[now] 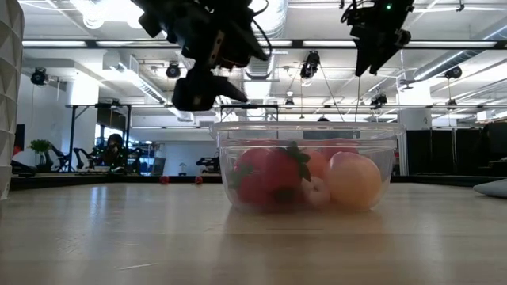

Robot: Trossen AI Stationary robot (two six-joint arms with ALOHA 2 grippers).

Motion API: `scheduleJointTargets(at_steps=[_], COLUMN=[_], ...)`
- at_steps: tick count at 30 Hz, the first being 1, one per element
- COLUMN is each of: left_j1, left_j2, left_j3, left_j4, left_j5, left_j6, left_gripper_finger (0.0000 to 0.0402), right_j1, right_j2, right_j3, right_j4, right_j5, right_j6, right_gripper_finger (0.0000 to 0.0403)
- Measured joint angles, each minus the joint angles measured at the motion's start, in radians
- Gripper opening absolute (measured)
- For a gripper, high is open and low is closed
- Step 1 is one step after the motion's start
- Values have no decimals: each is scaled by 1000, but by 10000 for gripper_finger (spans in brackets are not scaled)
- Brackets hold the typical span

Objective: Pick and placing Produce into tupperware
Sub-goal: Put the red strawberry into the transparent bin

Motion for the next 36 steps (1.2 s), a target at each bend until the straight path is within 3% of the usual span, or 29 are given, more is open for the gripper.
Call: scheduleJointTargets(at_steps=[5,11,15,19,21,24,29,36], left_j1=[86,180,226,279,300,322,358,408], left_j2=[-93,-246,-360,-448,-481,-520,-563,-569], left_j3=[0,-5,-28,-41,-45,-46,-46,-53], left_j4=[-171,-382,-390,-391,-397,-407,-475,-505], left_j5=[-153,-487,-582,-599,-600,-599,-606,-678], left_j6=[51,53,100,153,180,215,285,347], left_gripper_finger=[235,235,235,235,235,235,235,235], right_j1=[0,-2,0,0,-6,-38,-130,-159], right_j2=[0,0,5,38,72,164,428,803], right_j3=[0,0,0,0,0,28,187,498], right_j4=[12,19,107,270,392,495,451,253], right_j5=[1,-3,-177,-400,-445,-486,-715,-699], right_j6=[4,19,23,5,37,85,105,93], right_gripper_finger=[329,329,329,329,329,329,329,327])
